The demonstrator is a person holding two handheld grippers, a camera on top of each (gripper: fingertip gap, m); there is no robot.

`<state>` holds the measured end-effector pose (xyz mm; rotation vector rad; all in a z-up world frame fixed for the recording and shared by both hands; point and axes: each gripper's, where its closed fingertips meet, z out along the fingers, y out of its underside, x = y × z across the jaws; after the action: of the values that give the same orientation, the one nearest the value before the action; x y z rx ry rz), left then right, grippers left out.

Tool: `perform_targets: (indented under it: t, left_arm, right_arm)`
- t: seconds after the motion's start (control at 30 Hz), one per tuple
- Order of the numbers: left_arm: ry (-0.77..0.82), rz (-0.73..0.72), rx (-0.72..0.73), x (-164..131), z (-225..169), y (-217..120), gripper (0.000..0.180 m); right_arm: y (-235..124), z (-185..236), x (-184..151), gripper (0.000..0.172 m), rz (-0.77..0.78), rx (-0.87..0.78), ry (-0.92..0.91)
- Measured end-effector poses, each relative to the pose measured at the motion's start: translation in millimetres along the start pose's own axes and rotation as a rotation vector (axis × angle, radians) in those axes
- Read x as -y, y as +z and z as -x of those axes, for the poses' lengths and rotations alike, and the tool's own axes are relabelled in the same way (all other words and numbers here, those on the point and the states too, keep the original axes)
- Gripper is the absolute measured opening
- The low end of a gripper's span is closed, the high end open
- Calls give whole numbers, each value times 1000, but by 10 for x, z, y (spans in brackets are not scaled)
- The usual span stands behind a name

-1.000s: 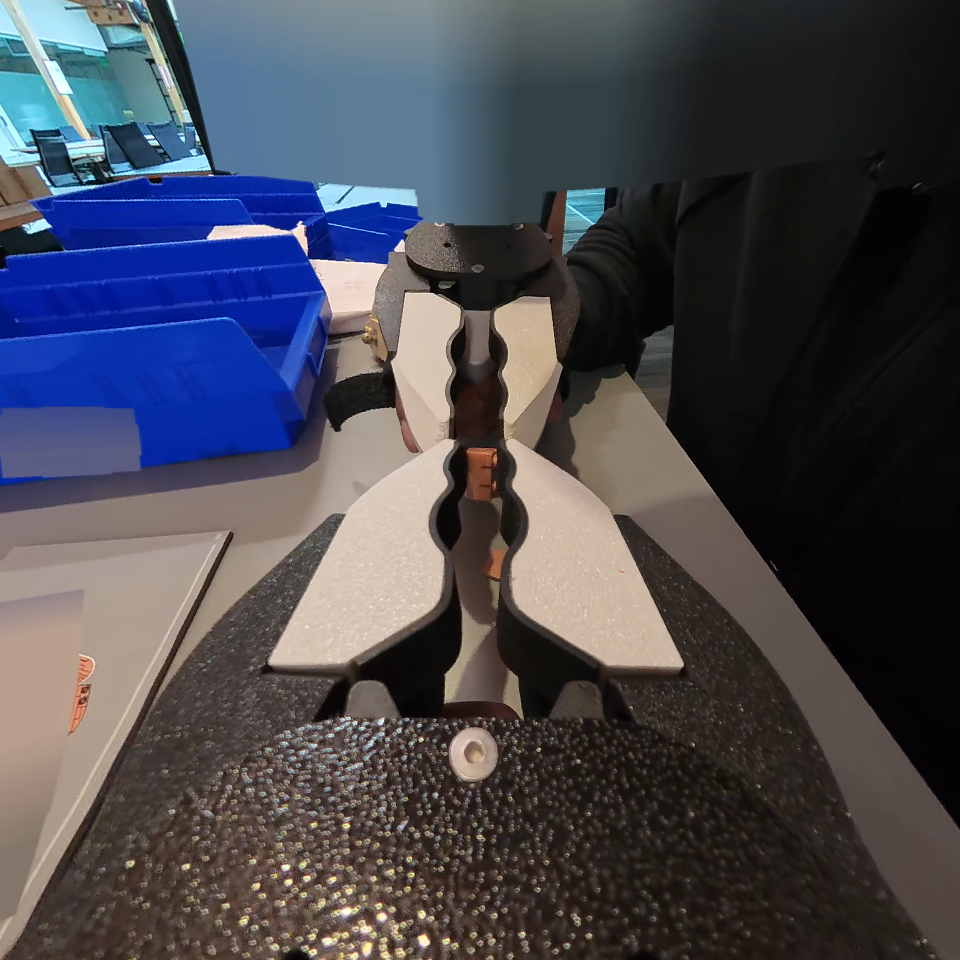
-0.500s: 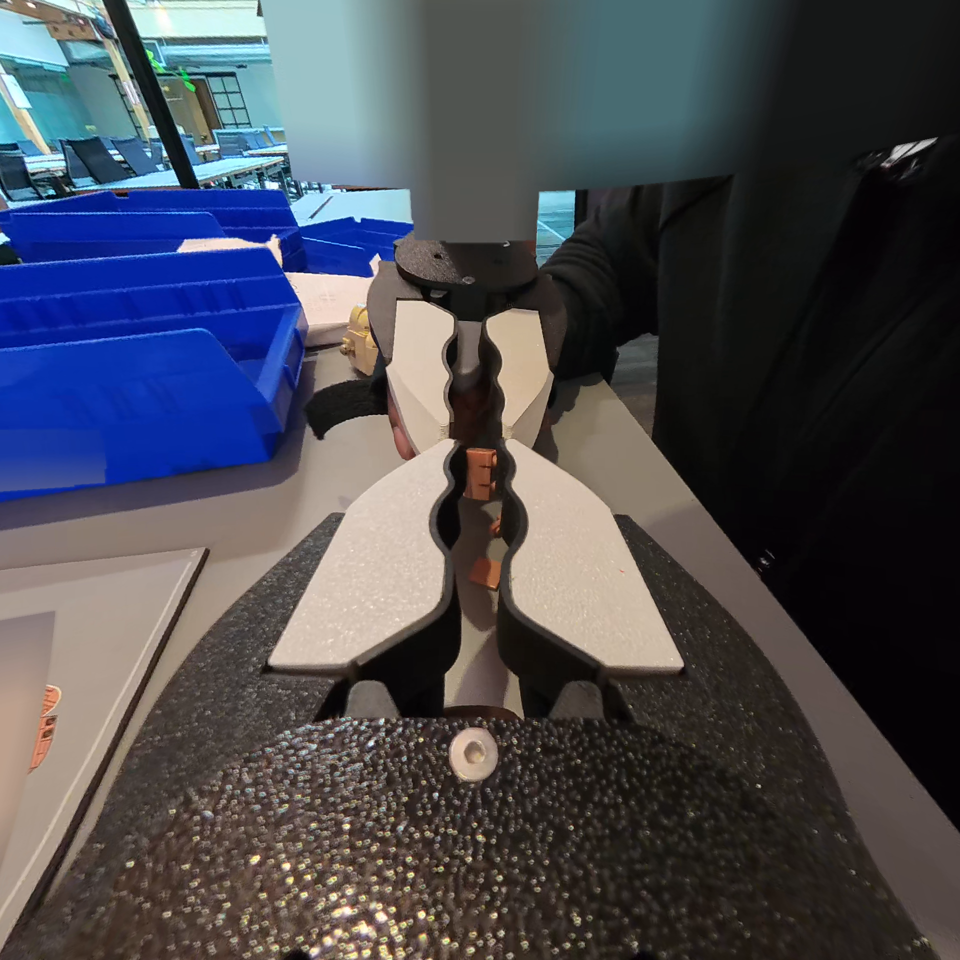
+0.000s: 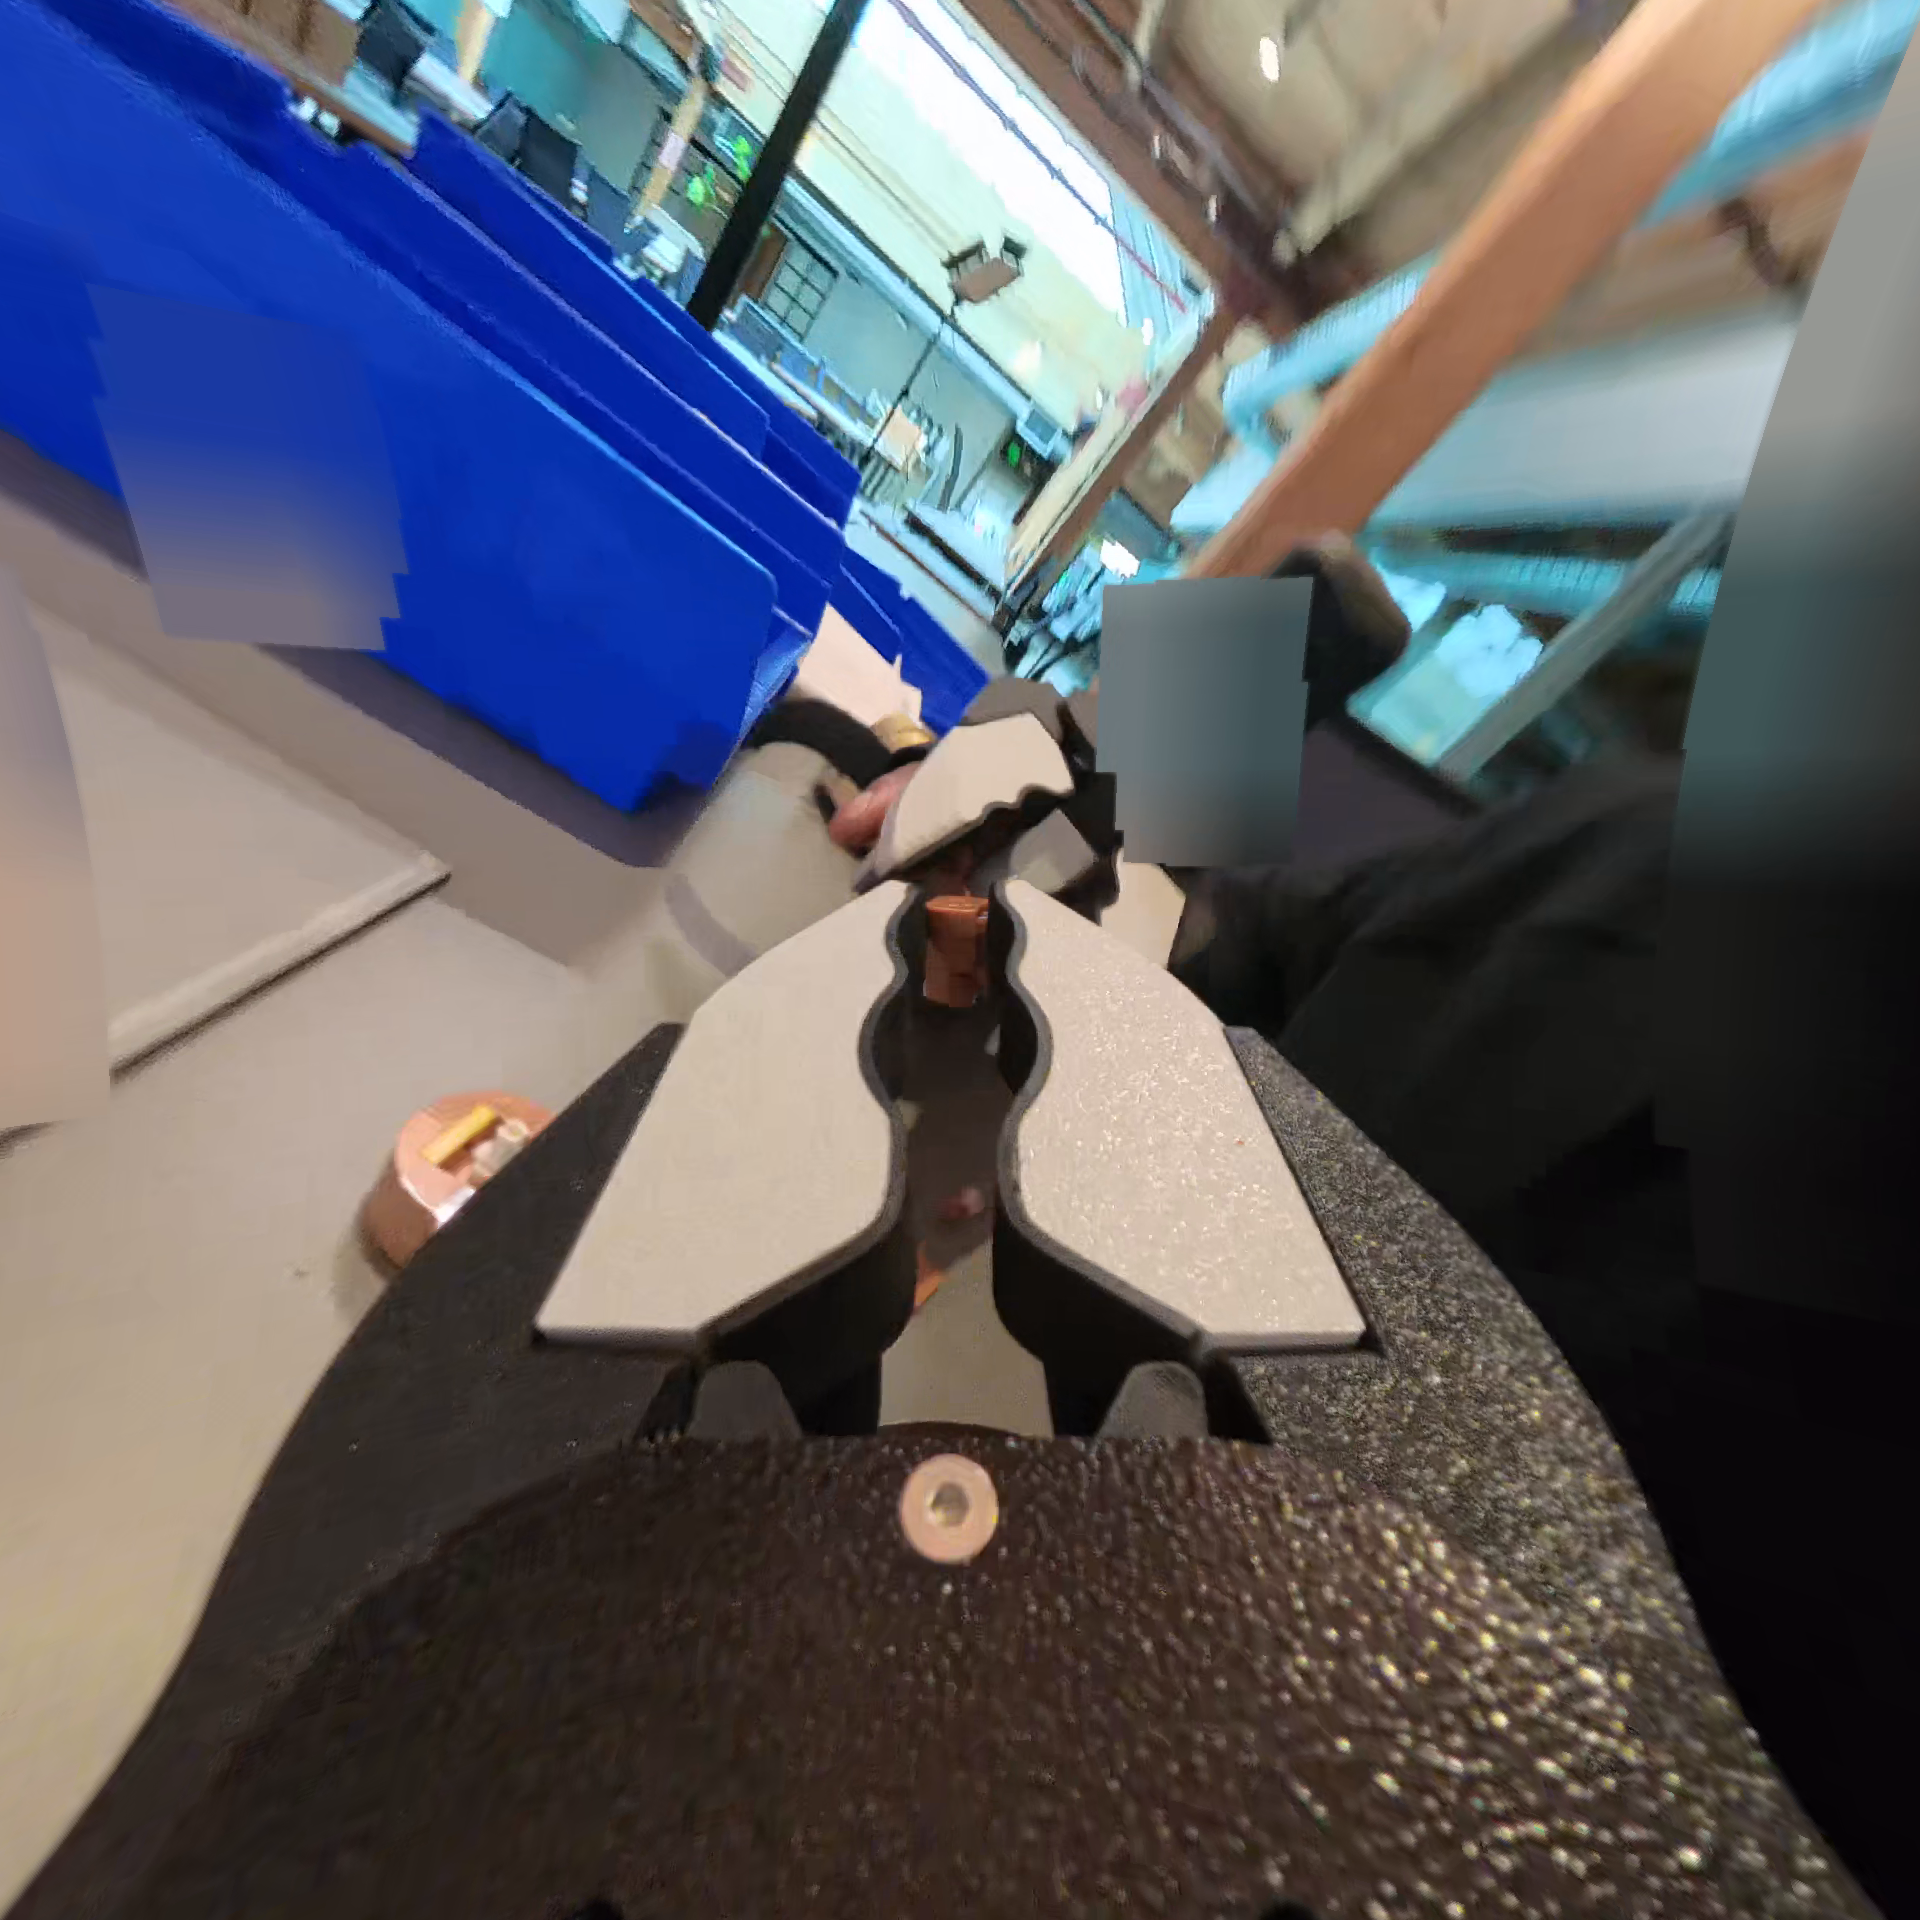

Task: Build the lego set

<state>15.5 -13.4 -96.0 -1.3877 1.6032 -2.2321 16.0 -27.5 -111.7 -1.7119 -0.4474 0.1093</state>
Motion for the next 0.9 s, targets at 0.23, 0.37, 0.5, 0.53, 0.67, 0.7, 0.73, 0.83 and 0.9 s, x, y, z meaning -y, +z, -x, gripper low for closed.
perform_targets:
  t: [0.23,0.37,0.5,0.53,0.67,0.7,0.73,0.83,0.9]
  left_arm:
    - [-202,-95,-41,-43,-147,133,11]
    - [-236,-106,-39,-130,-195,208,11]
    - [-269,-124,-54,-130,-179,202,11]
    - [-250,-119,-62,-119,-187,202,11]
    - [-50,-152,-28,88,-170,88,19]
    - [34,-142,-17,131,-176,54,21]
    - [127,-115,-9,147,-188,35,22]
    - [363,28,-24,55,-234,42,30]
    - [469,103,-3,-13,-185,62,32]
  right_arm:
    - [-49,32,104,35,16,-155,-316]
    - [-58,128,158,16,15,-143,-384]
    - [-52,127,140,15,31,-108,-301]
    - [-56,124,150,15,19,-84,-256]
    - [-49,120,133,15,-11,41,-51]
    - [-36,131,121,15,-17,78,-7]
    - [-20,142,106,15,-19,111,33]
    - [16,161,85,15,-25,177,110]
    - [27,170,86,15,-32,208,139]
